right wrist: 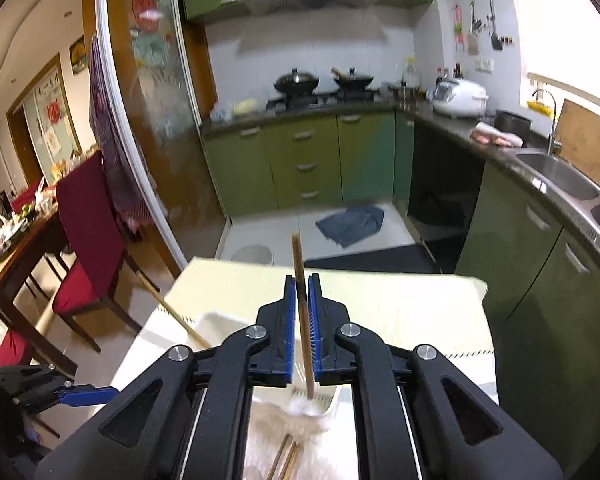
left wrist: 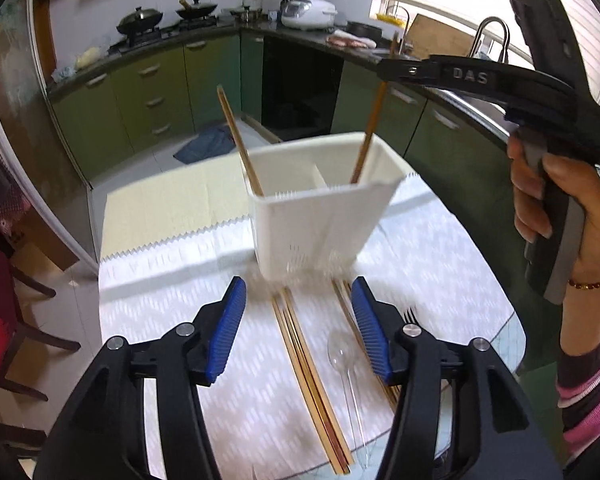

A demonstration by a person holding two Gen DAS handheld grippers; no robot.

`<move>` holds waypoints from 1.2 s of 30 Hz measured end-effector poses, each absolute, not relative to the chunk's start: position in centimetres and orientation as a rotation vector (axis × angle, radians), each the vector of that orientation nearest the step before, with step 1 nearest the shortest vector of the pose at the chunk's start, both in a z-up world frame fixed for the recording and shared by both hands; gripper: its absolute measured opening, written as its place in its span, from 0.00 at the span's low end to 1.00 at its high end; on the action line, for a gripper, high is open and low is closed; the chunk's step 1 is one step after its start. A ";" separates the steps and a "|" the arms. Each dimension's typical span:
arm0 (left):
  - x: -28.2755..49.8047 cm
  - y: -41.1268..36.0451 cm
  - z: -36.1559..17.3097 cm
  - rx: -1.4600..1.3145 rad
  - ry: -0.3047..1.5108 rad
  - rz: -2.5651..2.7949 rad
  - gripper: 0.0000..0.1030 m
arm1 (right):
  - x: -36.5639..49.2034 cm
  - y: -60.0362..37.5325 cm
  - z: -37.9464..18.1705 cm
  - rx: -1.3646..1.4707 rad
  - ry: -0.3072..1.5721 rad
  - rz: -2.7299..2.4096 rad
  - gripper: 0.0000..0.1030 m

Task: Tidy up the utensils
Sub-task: 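Lift the chopstick with the left tool into the white holder while the right tool does likewise, then grasp the clear plastic spoon with the left tool while the right tool grasps the black fork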

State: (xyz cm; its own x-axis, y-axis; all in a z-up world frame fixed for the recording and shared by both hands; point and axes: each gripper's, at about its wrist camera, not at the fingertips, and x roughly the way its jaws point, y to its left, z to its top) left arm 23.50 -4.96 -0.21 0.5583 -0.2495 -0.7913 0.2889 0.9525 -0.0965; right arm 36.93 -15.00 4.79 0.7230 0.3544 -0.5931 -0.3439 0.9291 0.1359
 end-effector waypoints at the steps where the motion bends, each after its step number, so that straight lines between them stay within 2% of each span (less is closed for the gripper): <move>1: 23.4 -5.0 -0.4 0.042 0.934 -0.321 0.52 | 36.9 -15.0 4.1 0.009 0.667 0.384 0.10; 5: 22.9 -5.5 -1.3 0.050 0.964 -0.325 0.52 | 36.1 -14.7 3.5 -0.005 0.686 0.390 0.17; 9: 22.2 -7.0 -3.0 0.058 1.015 -0.344 0.53 | 32.5 -15.6 4.3 -0.001 0.660 0.412 0.18; 11: 22.1 -8.0 -4.5 0.058 1.068 -0.364 0.53 | 29.7 -16.2 4.5 -0.011 0.647 0.422 0.27; 12: 22.1 -8.5 -5.7 0.051 1.111 -0.382 0.53 | 28.4 -16.7 4.2 -0.020 0.655 0.421 0.28; 16: 22.0 -10.6 -10.0 0.043 1.252 -0.409 0.53 | 24.0 -18.8 1.9 -0.032 0.712 0.429 0.28; 24: 22.5 -12.1 -14.6 0.027 1.368 -0.366 0.51 | 19.0 -24.2 -3.2 0.033 0.808 0.408 0.28; 25: 22.7 -12.3 -15.0 0.028 1.373 -0.358 0.49 | 18.8 -24.7 -3.7 0.042 0.816 0.409 0.30; 27: 23.0 -12.4 -15.6 0.026 1.383 -0.343 0.39 | 18.1 -25.5 -4.7 0.065 0.835 0.420 0.35; 31: 23.4 -12.8 -16.4 0.036 1.380 -0.316 0.37 | 17.1 -25.8 -6.4 0.072 0.868 0.436 0.39; 32: 23.5 -12.8 -16.3 0.042 1.376 -0.310 0.32 | 16.8 -25.6 -6.9 0.073 0.879 0.441 0.41; 34: 23.5 -12.9 -16.5 0.047 1.368 -0.301 0.29 | 17.0 -25.1 -7.3 0.074 0.897 0.448 0.44; 36: 23.7 -12.7 -16.6 0.058 1.363 -0.292 0.19 | 17.0 -24.8 -8.1 0.062 0.916 0.444 0.44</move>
State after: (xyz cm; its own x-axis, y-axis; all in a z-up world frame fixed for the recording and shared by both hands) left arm 23.69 -12.72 -16.61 0.1767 -0.1725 -0.9690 0.2393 0.9625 -0.1277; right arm 16.97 -24.79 -8.11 0.5250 0.3973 -0.7527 -0.3449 0.9078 0.2386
